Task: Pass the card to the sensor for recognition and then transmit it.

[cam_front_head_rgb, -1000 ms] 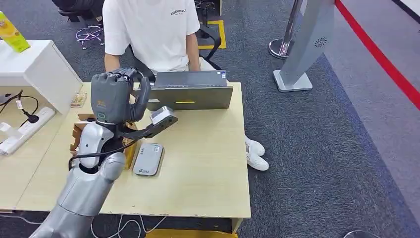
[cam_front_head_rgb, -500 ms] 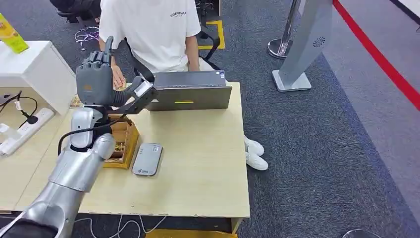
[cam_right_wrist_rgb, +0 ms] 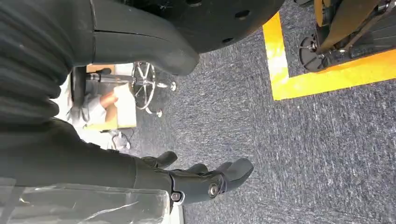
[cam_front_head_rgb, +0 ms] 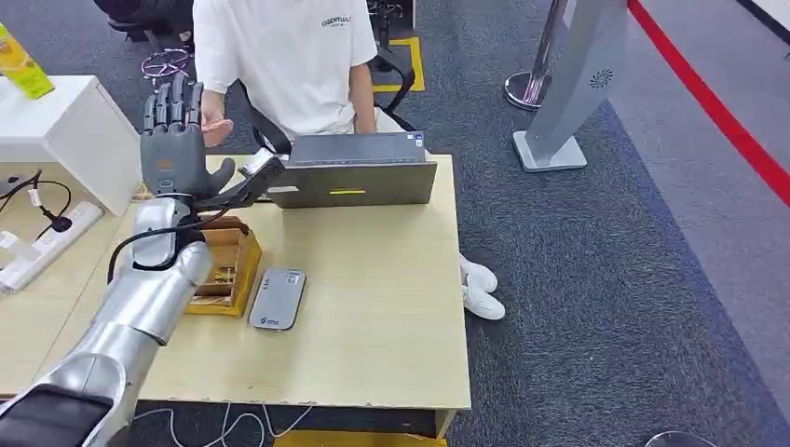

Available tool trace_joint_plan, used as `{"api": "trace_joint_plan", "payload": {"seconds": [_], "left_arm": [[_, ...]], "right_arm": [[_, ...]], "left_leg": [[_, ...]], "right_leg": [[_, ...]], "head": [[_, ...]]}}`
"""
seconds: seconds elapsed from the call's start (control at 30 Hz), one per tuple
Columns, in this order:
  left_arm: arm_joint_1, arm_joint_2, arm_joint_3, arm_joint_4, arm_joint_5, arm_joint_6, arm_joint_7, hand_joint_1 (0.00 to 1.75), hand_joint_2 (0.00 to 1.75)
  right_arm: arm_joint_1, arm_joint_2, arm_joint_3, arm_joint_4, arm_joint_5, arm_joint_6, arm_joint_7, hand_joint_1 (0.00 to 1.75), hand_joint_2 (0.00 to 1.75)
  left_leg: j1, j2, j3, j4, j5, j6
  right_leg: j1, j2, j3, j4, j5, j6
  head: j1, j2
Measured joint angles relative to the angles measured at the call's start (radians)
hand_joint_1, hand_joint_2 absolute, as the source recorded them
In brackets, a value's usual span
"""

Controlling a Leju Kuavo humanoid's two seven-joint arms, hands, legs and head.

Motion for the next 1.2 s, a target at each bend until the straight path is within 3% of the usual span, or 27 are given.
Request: {"api": "trace_joint_plan", "payload": {"seconds": [0.37, 0.4, 0.43, 0.63, 1.2], "left_arm": [[-0.014, -0.014, 0.000, 0.042, -0.008, 0.000, 0.002, 0.00, 1.75], [-0.014, -0.015, 0.000, 0.044, -0.009, 0.000, 0.002, 1.22, 1.75], [-0.013, -0.015, 0.000, 0.046, -0.009, 0.001, 0.002, 1.75, 1.75], [-0.012, -0.017, 0.000, 0.053, 0.007, -0.005, -0.041, 1.75, 1.75], [-0.012, -0.021, 0.000, 0.056, 0.011, -0.005, -0.062, 1.75, 1.75]], "right_arm": [[0.000, 0.000, 0.000, 0.000, 0.006, -0.001, 0.001, 0.00, 1.75], [0.000, 0.000, 0.000, 0.000, 0.006, -0.001, 0.001, 0.00, 1.75], [0.000, 0.000, 0.000, 0.000, 0.006, 0.000, 0.002, 0.00, 1.75], [0.000, 0.000, 0.000, 0.000, 0.006, 0.000, 0.005, 0.00, 1.75], [0.000, 0.000, 0.000, 0.000, 0.008, 0.000, 0.004, 0.00, 1.75]], "left_leg": [[0.000, 0.000, 0.000, 0.000, 0.000, 0.000], [0.000, 0.000, 0.000, 0.000, 0.000, 0.000], [0.000, 0.000, 0.000, 0.000, 0.000, 0.000], [0.000, 0.000, 0.000, 0.000, 0.000, 0.000], [0.000, 0.000, 0.000, 0.000, 0.000, 0.000]], "right_leg": [[0.000, 0.000, 0.000, 0.000, 0.000, 0.000], [0.000, 0.000, 0.000, 0.000, 0.000, 0.000], [0.000, 0.000, 0.000, 0.000, 0.000, 0.000], [0.000, 0.000, 0.000, 0.000, 0.000, 0.000], [0.000, 0.000, 0.000, 0.000, 0.000, 0.000]], "head": [[0.000, 0.000], [0.000, 0.000], [0.000, 0.000], [0.000, 0.000], [0.000, 0.000]]}}
